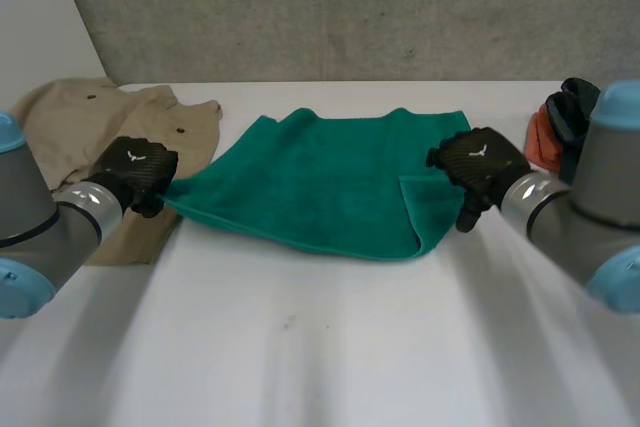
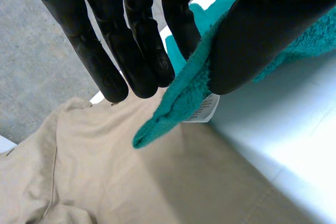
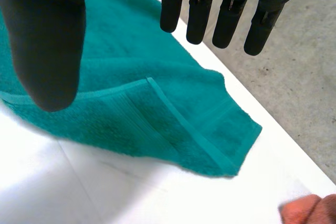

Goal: Fold the laundry.

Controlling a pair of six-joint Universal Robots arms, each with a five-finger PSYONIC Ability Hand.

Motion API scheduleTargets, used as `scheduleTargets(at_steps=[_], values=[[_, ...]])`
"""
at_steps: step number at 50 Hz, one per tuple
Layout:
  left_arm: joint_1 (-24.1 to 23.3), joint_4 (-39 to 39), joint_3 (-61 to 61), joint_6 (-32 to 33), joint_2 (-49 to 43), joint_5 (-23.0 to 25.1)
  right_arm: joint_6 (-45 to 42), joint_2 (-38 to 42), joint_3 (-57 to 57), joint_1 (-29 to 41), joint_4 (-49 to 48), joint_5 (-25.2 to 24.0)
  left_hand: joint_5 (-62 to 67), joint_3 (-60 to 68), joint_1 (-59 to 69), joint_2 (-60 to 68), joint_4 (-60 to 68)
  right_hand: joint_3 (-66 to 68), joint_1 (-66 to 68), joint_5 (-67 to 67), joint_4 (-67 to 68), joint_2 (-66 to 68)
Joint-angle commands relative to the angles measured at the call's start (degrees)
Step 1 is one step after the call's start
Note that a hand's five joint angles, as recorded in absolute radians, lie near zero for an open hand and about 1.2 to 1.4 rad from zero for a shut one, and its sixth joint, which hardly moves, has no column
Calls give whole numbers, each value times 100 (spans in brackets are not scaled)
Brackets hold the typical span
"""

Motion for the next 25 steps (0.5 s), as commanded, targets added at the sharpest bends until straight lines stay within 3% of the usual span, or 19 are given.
scheduleTargets(at_steps=[1, 5, 10, 25], values=[[21, -29, -22, -46, 60, 193, -1092, 689, -1566, -291, 1662, -520, 1332, 1175, 1285, 1154, 1137, -172, -125, 46, -74, -152], [12, -64, -4, -72, 86, 211, -1707, 1155, -2340, -282, 2278, -714, 1332, 1175, 1285, 1154, 1137, -155, -108, 63, -57, -135], [12, -73, 13, -99, 209, 211, -2332, 1857, -3262, -98, 2314, -969, 1332, 1175, 1285, 1154, 1137, -21, 26, 197, 77, -1], [-58, -179, 31, -450, 789, 325, -2860, 3660, -5373, 183, 2306, -776, 1332, 1175, 1285, 1154, 1137, 332, 380, 551, 431, 352]])
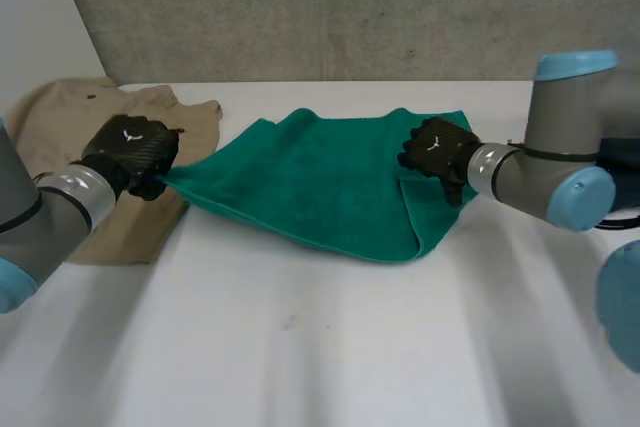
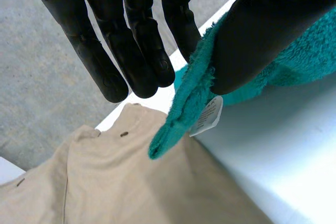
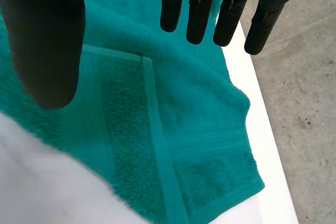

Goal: Fold the laundry.

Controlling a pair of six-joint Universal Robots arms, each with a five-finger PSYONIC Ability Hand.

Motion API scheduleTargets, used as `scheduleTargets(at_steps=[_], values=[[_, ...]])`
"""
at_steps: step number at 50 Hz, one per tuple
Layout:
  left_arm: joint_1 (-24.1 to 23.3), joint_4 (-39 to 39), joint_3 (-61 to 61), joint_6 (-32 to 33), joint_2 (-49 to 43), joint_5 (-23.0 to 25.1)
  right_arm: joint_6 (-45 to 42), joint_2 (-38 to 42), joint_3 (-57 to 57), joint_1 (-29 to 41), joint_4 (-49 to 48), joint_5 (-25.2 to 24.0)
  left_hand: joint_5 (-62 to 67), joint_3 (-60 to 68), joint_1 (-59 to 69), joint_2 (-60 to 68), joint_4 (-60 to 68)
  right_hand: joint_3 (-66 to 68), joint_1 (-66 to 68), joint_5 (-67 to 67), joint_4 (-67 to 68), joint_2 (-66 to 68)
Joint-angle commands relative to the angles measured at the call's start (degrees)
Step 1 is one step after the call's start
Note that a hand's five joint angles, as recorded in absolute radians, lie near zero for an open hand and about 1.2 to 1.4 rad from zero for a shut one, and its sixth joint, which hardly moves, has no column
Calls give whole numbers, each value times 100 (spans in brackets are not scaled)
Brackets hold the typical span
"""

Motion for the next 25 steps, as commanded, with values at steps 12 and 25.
scheduleTargets(at_steps=[12, 25], values=[[-286, -182, 265, -478, 756, 102, -85, 1041, -882, 180, -256, -12, 1333, 1175, 1285, 1154, 1137, 790, 769, 860, 824, 728], [-295, -271, 353, -505, 765, 49, -50, 1033, -1023, 101, -563, 225, 1333, 1175, 1285, 1154, 1137, 5738, 5717, 5808, 5772, 5676]])
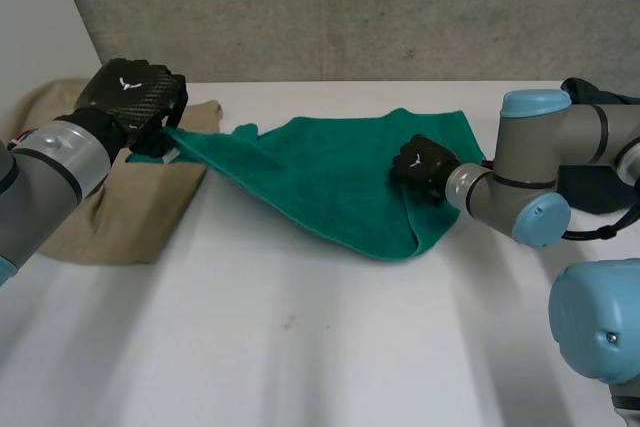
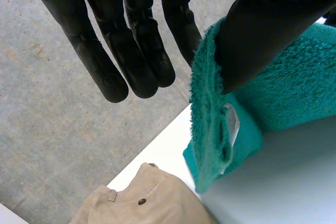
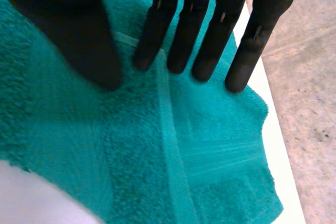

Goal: Fold the laundry.

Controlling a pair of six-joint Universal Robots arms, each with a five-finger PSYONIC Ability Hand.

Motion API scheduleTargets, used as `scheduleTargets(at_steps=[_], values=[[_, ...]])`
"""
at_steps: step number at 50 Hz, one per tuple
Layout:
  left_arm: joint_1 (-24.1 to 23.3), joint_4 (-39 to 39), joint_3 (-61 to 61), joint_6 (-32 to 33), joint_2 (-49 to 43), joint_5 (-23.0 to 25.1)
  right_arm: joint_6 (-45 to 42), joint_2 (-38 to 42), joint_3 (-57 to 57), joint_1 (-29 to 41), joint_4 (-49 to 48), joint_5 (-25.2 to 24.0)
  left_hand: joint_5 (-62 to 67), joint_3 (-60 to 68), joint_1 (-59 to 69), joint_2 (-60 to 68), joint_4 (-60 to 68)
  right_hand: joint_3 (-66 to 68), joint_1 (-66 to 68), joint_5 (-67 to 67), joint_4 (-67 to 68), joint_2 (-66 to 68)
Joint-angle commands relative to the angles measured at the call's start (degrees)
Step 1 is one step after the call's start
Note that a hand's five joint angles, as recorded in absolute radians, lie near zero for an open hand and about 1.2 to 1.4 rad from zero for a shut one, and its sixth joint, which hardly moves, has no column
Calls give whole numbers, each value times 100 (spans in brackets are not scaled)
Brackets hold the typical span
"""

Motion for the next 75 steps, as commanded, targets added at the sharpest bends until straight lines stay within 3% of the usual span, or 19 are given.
scheduleTargets(at_steps=[1, 6, 10, 14, 16, 18, 21, 26, 36, 43, 46, 47, 48, 55, 63, 67, 75], values=[[60, -22, 16, 10, -20, -25, 70, -143, -47, -70, -231, 278, 1333, 1175, 1285, 1137, 1134, 2079, 1994, 2090, 2092, 1946], [209, -109, -63, 36, -2, -16, 307, -730, 320, -244, -241, 646, 1333, 1175, 1285, 1137, 1134, 2079, 1994, 2090, 2092, 1946], [358, -294, -221, 80, 76, 19, 378, -1476, 1223, -473, 416, 910, 1333, 1175, 1285, 1137, 1134, 2079, 1994, 2090, 2092, 1946], [517, -409, -388, 255, 129, 168, 377, -2006, 2068, -553, 324, 658, 1333, 1175, 1285, 1137, 1134, 1960, 1876, 1972, 1973, 1828], [552, -418, -414, 343, 147, 256, 421, -2024, 2211, -474, -19, 464, 1333, 1175, 1285, 1137, 1134, -754, -838, -742, -741, -886], [587, -453, -406, 405, 156, 353, 561, -1981, 2316, -343, -501, 314, 1333, 1175, 1285, 1137, 1134, -2324, -2408, -2312, -2310, -2456], [596, -505, -353, 414, 191, 388, 763, -1762, 2230, -193, -837, 226, 1333, 1175, 1285, 1137, 1134, -3319, -3404, -3308, -3306, -3452], [552, -637, -257, 256, 358, 380, 922, -1322, 1676, -114, -619, 155, 1333, 1175, 1285, 1137, 1134, -3357, -3441, -3345, -3344, -3489], [412, -672, 33, -236, 745, 397, 748, -356, 420, -87, 400, -91, 1333, 1175, 1285, 1137, 1134, -3256, -3340, -3245, -3243, -3389], [333, -673, 165, -307, 745, 380, 624, -144, 181, -61, 384, -64, 1333, 1175, 1285, 1137, 1134, -2803, -2887, -2791, -2789, -2935], [297, -673, 183, -306, 736, 371, 633, -91, 138, -61, 322, -91, 1333, 1175, 1285, 1137, 1134, -944, -1028, -932, -930, -1076], [289, -673, 183, -298, 727, 371, 598, -100, 76, -52, 270, -73, 1333, 1175, 1285, 1137, 1134, 1597, 1512, 1608, 1610, 1464], [280, -673, 183, -280, 718, 371, 606, -108, 32, -52, 226, -65, 1333, 1175, 1285, 1137, 1134, 2074, 1990, 2086, 2087, 1942], [341, -690, 104, -271, 674, 336, 1150, -898, 452, -201, -3, 339, 1333, 1175, 1285, 1137, 1134, 2079, 1994, 2090, 2092, 1946], [499, -901, -98, -201, 701, 380, 1152, -2120, 2253, -482, -4, 594, 1333, 1175, 1285, 1137, 1134, 2079, 1994, 2090, 2092, 1946], [674, -1181, -317, 140, 727, 362, 932, -3163, 3631, -728, 400, 954, 1333, 1175, 1285, 1137, 1134, 2079, 1994, 2090, 2092, 1946], [1315, -2014, -362, 1142, 561, 309, 1335, -4282, 4671, -1545, 234, 736, 1333, 1175, 1285, 1137, 1134, 2079, 1994, 2090, 2092, 1946]])
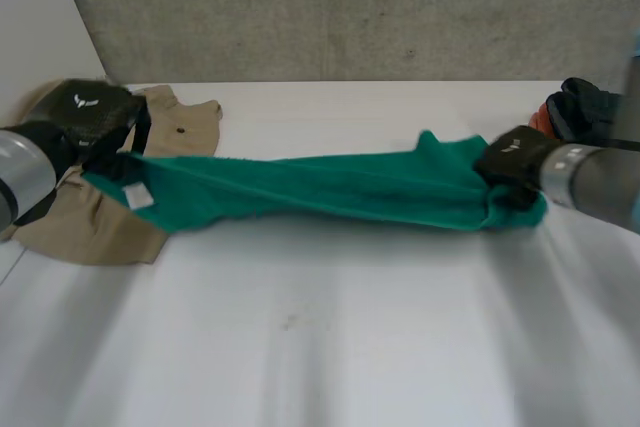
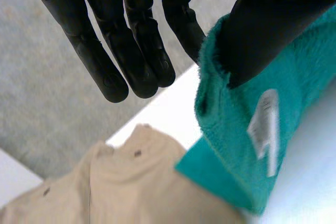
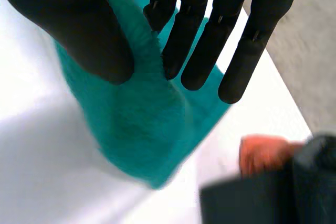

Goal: Fold the laundry.

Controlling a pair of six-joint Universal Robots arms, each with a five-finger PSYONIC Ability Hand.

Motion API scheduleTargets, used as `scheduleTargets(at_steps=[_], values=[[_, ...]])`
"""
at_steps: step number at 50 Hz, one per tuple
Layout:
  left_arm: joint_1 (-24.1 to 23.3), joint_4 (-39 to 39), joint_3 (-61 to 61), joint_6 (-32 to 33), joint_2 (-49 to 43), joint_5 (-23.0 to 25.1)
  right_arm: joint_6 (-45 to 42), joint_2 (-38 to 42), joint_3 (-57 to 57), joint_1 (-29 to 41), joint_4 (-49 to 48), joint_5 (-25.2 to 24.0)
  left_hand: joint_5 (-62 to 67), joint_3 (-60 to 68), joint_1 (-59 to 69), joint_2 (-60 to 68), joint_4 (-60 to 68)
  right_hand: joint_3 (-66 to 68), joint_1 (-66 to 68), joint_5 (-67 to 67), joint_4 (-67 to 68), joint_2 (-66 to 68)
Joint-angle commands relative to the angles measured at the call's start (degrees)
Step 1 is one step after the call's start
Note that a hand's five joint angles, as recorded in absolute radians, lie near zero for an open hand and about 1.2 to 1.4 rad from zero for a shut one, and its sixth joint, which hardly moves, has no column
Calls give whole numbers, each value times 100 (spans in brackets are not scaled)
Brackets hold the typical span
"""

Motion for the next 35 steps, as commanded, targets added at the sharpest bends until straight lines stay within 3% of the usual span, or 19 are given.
scheduleTargets(at_steps=[1, 5, 8, 17, 23, 27, 31, 35], values=[[622, -924, -18, 922, -168, -22, 347, -958, 883, -714, -23, -203, 1332, 1174, 1285, 1137, 1115, 1208, 1660, 1420, 1165, 1240], [710, -1776, 236, 1063, -177, 337, 611, -1274, 1041, -820, 136, -423, 1332, 1174, 1285, 1137, 1115, 1208, 1660, 1420, 1165, 1240], [588, -2181, 569, 810, -37, 714, 865, -1668, 1051, -811, 162, -502, 1332, 1174, 1285, 1137, 1115, 1208, 1660, 1420, 1165, 1240], [517, -2025, 975, -351, 456, 672, 1341, -2479, 1270, -908, 189, -555, 1332, 1174, 1285, 1137, 1115, 1208, 1660, 1420, 1165, 1240], [227, -1708, 1019, -194, -17, 576, 850, -2286, 1586, -1022, 215, -476, 1332, 1174, 1285, 1137, 1115, 1208, 1660, 1420, 1165, 1240], [25, -1567, 1316, 253, -912, 287, 279, -1996, 1569, -987, 180, -327, 1332, 1174, 1285, 1137, 1115, 1208, 1660, 1420, 1165, 1240], [-107, -1514, 2088, 570, -1773, -117, 172, -1522, 1148, -794, 75, 24, 1332, 1174, 1285, 1137, 1115, 1208, 1660, 1420, 1165, 1240], [-335, -1375, 3343, 580, -2389, -338, 339, -811, 35, -548, -512, 341, 1332, 1174, 1285, 1137, 1115, 1208, 1660, 1420, 1165, 1240]])
